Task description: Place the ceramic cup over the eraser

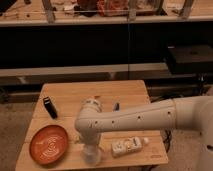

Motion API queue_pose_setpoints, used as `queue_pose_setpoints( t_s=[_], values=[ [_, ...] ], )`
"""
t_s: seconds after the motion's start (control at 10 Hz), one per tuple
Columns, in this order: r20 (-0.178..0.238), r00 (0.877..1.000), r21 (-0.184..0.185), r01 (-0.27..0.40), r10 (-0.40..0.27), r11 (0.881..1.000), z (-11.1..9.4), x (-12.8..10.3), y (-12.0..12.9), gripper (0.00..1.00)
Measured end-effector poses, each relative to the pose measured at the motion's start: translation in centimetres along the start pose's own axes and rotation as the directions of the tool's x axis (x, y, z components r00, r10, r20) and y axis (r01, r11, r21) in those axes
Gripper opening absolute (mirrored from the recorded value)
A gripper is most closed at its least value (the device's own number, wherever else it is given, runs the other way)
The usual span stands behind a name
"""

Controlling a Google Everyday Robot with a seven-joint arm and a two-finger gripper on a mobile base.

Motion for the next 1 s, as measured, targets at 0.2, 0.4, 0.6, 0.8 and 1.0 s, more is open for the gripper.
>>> queue_pose_setpoints(
  t_s=[0.2, 0.4, 0.6, 0.8, 1.0],
  values=[
    [0.002, 1.0, 0.0, -0.001, 0.001, 1.0, 0.1, 0.1, 0.1, 0.8],
    [0.01, 1.0, -0.005, 0.006, -0.006, 1.0, 0.5, -0.6, -0.2, 0.8],
    [0.014, 1.0, -0.007, 0.004, -0.003, 1.0, 0.7, -0.8, -0.1, 0.8],
    [0.022, 1.0, -0.007, 0.01, -0.01, 1.0, 1.1, -1.2, 0.0, 0.66],
    [0.029, 0.999, -0.005, 0.024, -0.023, 1.0, 1.4, -1.5, -0.2, 0.46]
  ],
)
